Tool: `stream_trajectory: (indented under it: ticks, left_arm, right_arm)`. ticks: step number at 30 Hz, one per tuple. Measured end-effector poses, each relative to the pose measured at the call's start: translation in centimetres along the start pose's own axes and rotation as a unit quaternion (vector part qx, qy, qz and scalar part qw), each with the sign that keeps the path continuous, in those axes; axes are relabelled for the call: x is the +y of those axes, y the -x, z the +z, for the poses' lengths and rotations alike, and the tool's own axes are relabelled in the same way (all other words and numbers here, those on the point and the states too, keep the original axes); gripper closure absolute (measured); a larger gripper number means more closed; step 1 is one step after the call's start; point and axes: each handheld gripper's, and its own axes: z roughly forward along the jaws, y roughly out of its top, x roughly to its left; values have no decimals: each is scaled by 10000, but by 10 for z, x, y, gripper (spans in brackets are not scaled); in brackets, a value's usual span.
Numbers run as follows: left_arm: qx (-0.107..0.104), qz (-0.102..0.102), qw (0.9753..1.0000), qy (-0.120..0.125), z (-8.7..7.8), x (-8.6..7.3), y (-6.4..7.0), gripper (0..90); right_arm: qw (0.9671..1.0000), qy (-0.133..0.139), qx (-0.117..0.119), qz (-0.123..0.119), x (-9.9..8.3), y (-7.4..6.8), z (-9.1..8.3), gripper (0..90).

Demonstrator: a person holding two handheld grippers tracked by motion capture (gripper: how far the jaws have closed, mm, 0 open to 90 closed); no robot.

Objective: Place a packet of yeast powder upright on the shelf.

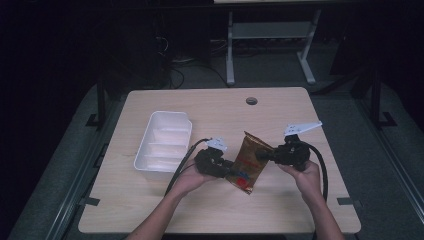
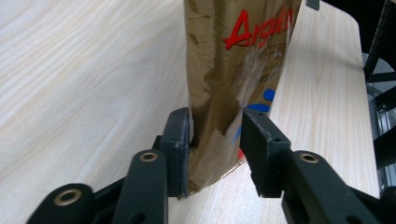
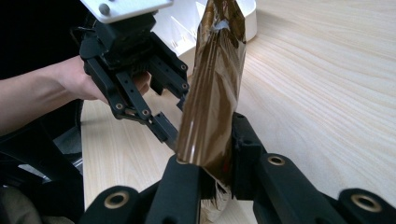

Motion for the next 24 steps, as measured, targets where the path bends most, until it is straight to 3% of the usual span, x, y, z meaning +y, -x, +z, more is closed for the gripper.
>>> stream_trajectory:
  ticks: [9, 17, 24]
  left_arm:
    - [165, 79, 9998, -9, -8, -9, 7, 529]
    - [227, 331, 9992, -68, -15, -21, 23, 484]
    - [251, 508, 9983, -125, -22, -36, 34, 425]
  right_arm:
    - [9997, -19, -228, -75, 5, -2, -9, 840]
    - [9995, -93, -296, -13, 12, 1, -14, 841]
    - [9994, -160, -299, 9, 32, 5, -16, 841]
